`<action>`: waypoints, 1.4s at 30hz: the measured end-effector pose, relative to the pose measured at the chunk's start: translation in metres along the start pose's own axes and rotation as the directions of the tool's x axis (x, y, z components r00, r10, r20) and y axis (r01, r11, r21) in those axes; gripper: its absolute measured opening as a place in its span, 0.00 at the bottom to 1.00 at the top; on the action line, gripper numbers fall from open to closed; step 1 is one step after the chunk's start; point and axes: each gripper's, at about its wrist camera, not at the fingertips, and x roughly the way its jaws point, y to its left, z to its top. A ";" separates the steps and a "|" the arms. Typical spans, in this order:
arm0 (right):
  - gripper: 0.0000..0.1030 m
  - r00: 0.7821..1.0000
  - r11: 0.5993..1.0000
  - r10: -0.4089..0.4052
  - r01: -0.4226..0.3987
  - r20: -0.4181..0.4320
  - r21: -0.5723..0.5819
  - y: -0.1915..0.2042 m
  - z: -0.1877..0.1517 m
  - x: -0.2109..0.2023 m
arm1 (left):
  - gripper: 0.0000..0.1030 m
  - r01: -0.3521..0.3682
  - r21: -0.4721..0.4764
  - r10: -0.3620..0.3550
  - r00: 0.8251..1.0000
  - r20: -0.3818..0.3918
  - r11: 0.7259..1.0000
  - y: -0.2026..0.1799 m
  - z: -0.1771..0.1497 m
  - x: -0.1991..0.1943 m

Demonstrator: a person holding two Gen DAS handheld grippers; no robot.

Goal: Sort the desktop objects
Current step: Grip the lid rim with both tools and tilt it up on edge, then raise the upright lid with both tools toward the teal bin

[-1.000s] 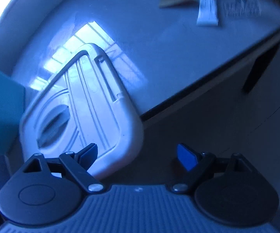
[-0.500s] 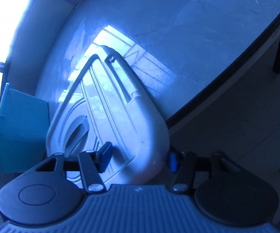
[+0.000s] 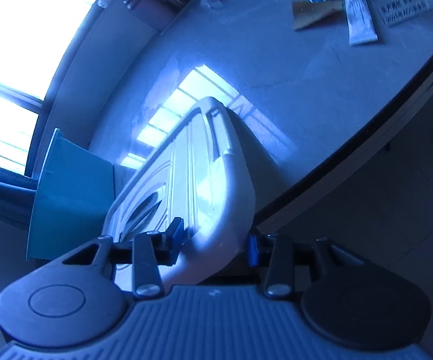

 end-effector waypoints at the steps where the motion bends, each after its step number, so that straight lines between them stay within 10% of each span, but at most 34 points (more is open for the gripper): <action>1: 0.41 1.000 1.000 -0.002 0.002 0.005 -0.010 0.004 0.002 -0.003 | 0.54 0.005 0.002 -0.005 1.000 0.000 1.000 0.000 0.000 -0.004; 42: 0.41 0.969 0.971 0.141 -0.096 0.202 -0.217 0.045 0.020 -0.082 | 0.50 0.094 0.018 -0.096 0.974 0.206 0.995 0.000 -0.020 -0.121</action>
